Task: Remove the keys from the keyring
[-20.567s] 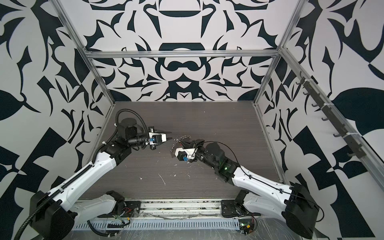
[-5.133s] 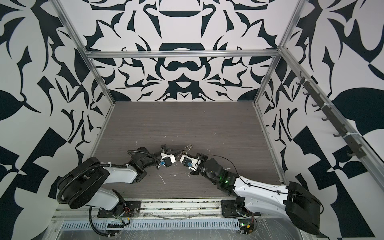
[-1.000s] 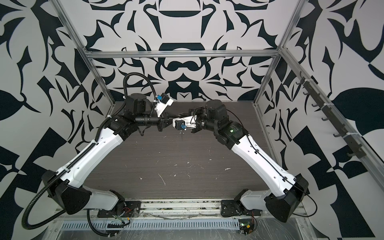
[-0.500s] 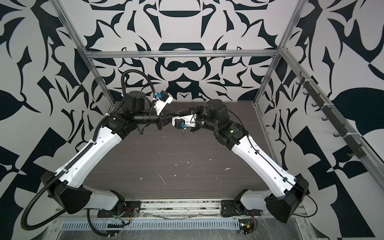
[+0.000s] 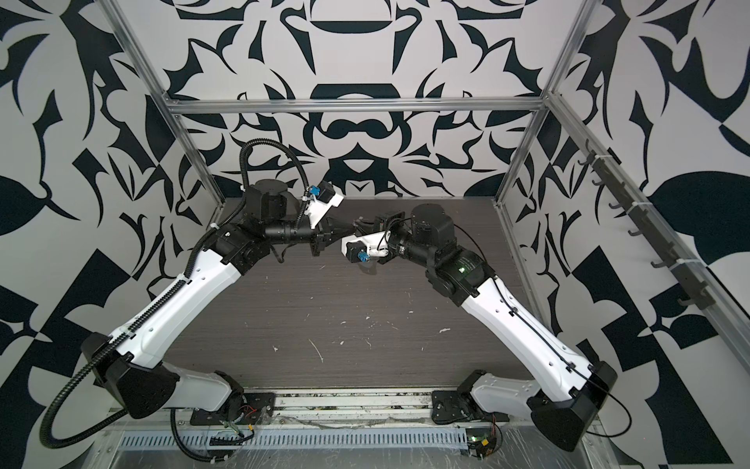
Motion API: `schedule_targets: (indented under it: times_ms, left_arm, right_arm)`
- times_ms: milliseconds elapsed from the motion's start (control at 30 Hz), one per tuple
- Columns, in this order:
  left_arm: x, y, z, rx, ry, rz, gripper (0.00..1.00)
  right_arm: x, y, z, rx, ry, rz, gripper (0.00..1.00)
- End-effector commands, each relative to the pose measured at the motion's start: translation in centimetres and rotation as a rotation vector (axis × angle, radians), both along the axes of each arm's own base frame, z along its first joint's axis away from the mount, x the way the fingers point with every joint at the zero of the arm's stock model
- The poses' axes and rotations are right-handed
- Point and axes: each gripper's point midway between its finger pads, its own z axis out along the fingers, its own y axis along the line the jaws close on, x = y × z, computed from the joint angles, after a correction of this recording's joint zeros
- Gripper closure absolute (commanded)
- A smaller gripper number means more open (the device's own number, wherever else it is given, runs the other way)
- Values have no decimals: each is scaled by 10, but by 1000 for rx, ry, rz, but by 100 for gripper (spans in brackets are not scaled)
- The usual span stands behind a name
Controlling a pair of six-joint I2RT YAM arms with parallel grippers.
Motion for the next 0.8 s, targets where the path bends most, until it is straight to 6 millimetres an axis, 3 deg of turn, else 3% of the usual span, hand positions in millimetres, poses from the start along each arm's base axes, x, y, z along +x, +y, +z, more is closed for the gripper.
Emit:
schedule_targets:
  times_ms: [0, 133, 533, 767]
  left_arm:
    - [16, 7, -2, 7, -78, 67, 100]
    - [15, 7, -3, 4, -87, 60, 100]
    - [10, 8, 6, -41, -134, 48, 100]
    - [11, 5, 9, -58, -151, 36, 100]
  right_arm:
    - [-34, 3, 42, 107, -112, 105, 100]
    - [-31, 4, 38, 106, -111, 94, 100]
    - [-8, 5, 31, 44, -154, 17, 84]
    - [4, 3, 32, 25, -200, -33, 84]
